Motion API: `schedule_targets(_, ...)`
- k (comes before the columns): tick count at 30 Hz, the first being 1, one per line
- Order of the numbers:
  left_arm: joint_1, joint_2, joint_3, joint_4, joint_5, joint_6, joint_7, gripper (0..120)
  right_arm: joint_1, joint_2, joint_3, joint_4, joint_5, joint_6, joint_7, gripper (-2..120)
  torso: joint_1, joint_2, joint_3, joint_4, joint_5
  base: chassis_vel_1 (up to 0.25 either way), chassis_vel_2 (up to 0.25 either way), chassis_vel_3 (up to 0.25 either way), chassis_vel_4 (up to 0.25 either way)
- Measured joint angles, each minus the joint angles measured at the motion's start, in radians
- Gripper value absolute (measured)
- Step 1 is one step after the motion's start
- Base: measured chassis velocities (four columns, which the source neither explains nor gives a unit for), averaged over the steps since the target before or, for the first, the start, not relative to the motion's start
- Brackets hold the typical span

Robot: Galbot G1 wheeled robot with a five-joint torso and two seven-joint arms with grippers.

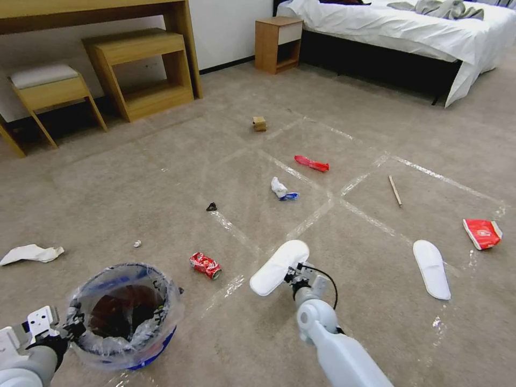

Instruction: Pick up the trash bin and place the garbage on the floor into it.

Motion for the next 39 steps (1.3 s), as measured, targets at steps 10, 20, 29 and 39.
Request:
schedule_targets(10,-0.056,0.044,0.019,-0.022,-0.079,0.032,-0.027,0,-0.087,-0.253,0.071,0.373,0.075,0.077,-0.075,0,0.0,0.0,0.0,0.0,-0.0002,0.0,0.0,0.0,0.0)
schedule_targets(20,-0.113,0.074,0.072,-0.04,-0.139,0.072,-0.054,0,-0.119,-0.506,0.058,0.634,0.078,0.238,-0.215,0,0.0,0.0,0.0,-0.0002,-0.0001,0.0,0.0,0.0,0.0)
schedule_targets(29,-0.119,0.091,0.073,-0.049,-0.172,0.08,-0.066,0,0.055,-0.575,-0.099,0.631,0.077,0.338,-0.332,0,0.0,0.0,0.0,0.0002,-0.0001,0.0,0.0,0.0,0.0)
schedule_targets(39,-0.176,0.129,0.083,-0.052,-0.237,0.091,-0.101,0,0.259,-0.559,-0.215,0.57,0.092,0.369,-0.364,0,0.0,0.0,0.0,0.0001,-0.0002,0.0,0.0,0.0,0.0)
